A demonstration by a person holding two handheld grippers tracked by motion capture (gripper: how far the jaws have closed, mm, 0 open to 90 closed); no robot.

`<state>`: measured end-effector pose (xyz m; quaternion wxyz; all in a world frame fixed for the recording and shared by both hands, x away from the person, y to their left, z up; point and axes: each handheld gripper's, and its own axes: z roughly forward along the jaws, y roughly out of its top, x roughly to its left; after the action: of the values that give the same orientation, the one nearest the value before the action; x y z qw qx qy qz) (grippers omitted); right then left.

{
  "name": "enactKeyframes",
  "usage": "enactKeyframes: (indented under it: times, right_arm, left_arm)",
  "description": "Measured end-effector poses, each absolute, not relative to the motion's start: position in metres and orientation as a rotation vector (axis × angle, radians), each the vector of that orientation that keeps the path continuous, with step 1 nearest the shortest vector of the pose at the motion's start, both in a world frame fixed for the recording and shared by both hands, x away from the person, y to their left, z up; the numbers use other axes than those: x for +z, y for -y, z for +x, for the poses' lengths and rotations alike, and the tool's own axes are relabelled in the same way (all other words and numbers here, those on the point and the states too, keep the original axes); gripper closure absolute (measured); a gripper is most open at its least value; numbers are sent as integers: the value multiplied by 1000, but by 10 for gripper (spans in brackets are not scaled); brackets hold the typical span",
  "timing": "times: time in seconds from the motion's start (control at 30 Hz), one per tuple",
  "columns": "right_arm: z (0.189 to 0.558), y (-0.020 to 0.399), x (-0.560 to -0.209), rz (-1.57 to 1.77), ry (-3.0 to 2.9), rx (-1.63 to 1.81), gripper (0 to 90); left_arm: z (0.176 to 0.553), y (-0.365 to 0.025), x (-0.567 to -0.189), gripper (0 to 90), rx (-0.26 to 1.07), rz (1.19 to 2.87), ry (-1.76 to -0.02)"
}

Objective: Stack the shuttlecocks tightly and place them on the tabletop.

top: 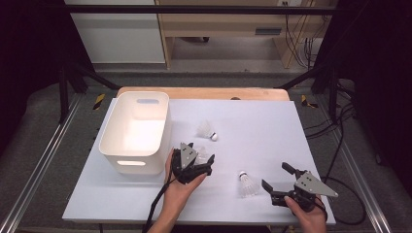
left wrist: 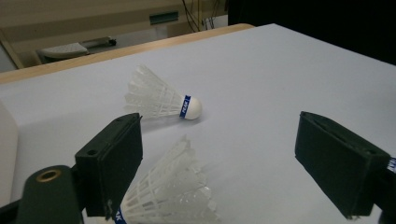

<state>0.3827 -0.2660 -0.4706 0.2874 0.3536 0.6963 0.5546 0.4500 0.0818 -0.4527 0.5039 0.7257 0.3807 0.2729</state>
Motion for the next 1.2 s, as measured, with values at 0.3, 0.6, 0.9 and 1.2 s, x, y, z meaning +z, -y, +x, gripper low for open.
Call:
enactKeyframes:
  times: [0.3,0.6,0.9,1.2]
  right_arm:
    - [378,256,-468,936,-1896,1411,70]
    - [377,260,-468,957,-1879,1367,91]
    - [377,263,-468,1021,-1913,1380,92]
    - [377,261,-466,1047,-1892,1396,103]
  left_arm:
    - [408,-103,-456,74,628,1698,-840]
    - [376,-134,-464,65,666,1690,-783]
    - [347,-186,-461,52,714,1571,-804]
    - [341,-221,-456,37,767,1510,-820]
